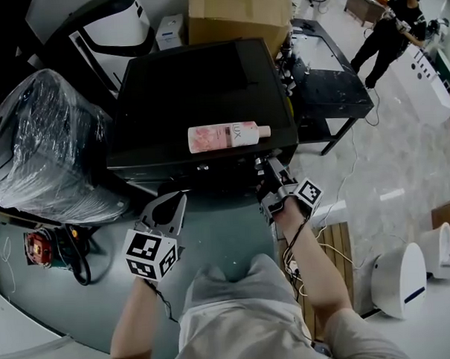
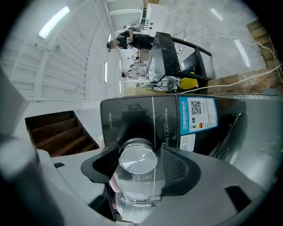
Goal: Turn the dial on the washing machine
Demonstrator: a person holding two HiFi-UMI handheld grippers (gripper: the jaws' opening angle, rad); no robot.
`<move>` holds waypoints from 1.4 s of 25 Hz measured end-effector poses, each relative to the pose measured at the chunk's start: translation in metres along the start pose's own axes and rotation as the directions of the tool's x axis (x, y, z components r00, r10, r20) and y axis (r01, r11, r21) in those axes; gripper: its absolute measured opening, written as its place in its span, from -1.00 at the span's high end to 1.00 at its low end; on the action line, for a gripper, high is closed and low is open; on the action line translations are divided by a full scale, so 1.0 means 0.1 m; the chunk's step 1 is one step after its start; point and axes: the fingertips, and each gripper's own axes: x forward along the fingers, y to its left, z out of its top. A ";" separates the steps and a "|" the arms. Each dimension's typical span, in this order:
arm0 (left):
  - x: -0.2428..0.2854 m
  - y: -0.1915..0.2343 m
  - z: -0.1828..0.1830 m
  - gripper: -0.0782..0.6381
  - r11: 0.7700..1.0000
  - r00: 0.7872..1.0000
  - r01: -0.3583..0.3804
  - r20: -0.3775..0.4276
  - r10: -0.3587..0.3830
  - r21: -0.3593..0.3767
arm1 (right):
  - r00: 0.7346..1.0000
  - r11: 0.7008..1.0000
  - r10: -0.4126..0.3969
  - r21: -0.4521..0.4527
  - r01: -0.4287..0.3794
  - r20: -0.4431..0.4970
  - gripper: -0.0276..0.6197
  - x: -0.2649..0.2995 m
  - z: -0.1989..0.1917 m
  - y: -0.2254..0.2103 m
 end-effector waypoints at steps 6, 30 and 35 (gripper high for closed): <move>-0.04 0.01 -0.03 0.73 1.000 1.000 -0.005 -0.015 0.005 0.005 | 0.999 0.998 -0.038 -0.055 0.037 -0.021 0.00 0.01 -0.02 0.01; -0.30 0.07 0.06 0.73 0.999 0.999 -0.029 0.025 0.030 -0.046 | 0.923 0.403 -0.383 -0.906 0.131 -0.037 0.00 0.01 -0.18 0.29; -0.45 0.10 0.21 0.73 0.998 0.999 -0.046 0.014 0.047 -0.038 | 0.915 0.286 -0.404 -0.951 0.116 -0.011 0.04 -0.14 -0.26 0.58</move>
